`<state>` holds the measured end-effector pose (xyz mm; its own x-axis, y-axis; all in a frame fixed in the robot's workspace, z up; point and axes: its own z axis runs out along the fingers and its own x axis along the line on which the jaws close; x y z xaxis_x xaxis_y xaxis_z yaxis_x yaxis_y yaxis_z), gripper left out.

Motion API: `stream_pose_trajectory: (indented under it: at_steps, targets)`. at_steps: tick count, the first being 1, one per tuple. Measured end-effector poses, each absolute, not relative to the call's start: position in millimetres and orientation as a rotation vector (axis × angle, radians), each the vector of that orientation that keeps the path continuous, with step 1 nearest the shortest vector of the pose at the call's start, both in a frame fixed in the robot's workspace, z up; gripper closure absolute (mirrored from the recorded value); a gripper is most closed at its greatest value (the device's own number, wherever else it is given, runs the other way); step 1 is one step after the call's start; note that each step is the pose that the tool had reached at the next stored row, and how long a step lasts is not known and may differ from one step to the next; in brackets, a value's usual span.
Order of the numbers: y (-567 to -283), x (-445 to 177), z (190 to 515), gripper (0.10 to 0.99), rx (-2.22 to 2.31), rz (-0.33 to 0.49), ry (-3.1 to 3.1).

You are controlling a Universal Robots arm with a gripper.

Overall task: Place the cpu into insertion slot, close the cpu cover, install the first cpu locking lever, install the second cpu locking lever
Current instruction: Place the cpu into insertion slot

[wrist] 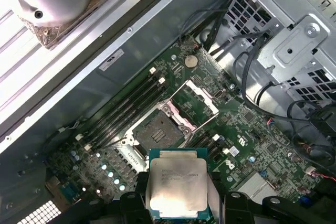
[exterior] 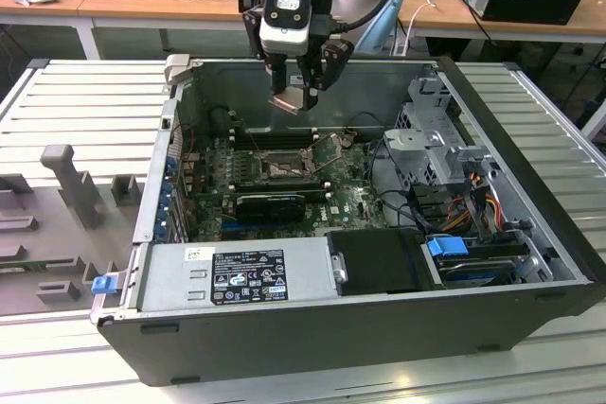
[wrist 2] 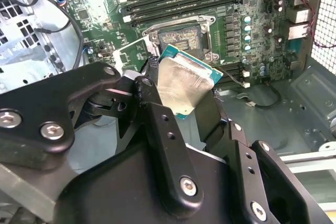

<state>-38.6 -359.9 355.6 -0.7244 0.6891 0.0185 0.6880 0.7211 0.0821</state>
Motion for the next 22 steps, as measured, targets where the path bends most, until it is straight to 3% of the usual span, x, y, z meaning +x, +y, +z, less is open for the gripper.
stream_pose_trajectory:
  at_steps: [22]
  targets:
    - [-359.9, -38.5, 352.3, 0.565, 1.413, 0.127, 2.78]
